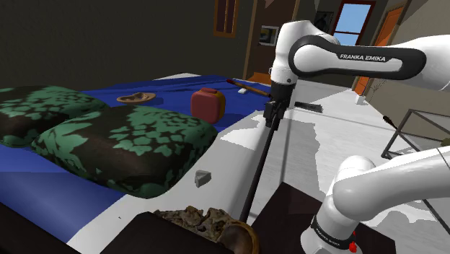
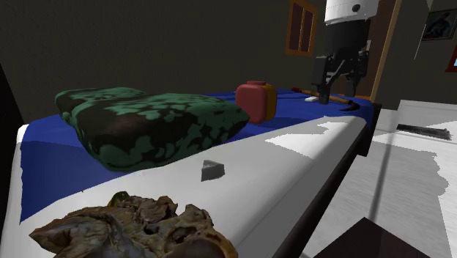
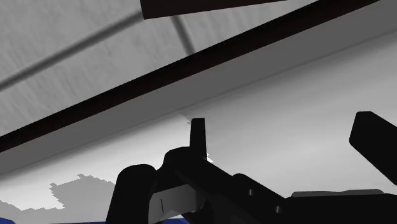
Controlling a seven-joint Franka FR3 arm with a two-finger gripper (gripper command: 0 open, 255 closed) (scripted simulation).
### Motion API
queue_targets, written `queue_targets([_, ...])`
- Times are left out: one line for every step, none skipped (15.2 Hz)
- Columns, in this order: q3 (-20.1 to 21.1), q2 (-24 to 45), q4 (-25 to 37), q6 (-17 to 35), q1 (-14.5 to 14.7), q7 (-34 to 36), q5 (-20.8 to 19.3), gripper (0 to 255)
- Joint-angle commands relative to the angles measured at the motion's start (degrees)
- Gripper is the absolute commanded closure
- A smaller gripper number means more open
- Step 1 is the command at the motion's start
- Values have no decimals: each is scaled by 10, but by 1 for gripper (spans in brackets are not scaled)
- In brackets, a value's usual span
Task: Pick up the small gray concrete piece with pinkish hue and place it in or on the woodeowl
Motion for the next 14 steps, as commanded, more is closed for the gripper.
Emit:
queue_targets([0,0,0,0,0,0,0,0])
queue_targets([9,-1,-10,13,5,13,9,0])
queue_targets([18,-1,-20,26,10,26,18,0])
queue_targets([28,-1,-29,39,14,38,27,0])
queue_targets([37,1,-37,53,20,51,36,0])
queue_targets([47,3,-45,67,25,63,45,0])
queue_targets([57,6,-52,82,30,76,54,0])
queue_targets([67,10,-58,96,35,88,62,0])
queue_targets([77,15,-64,111,40,101,71,0])
queue_targets([88,21,-69,127,45,113,79,0])
queue_targets([98,27,-73,142,50,126,87,0])
queue_targets([109,35,-76,158,54,138,94,0])
queue_targets([120,43,-79,174,59,150,101,0])
queue_targets([130,52,-80,190,63,162,108,0])
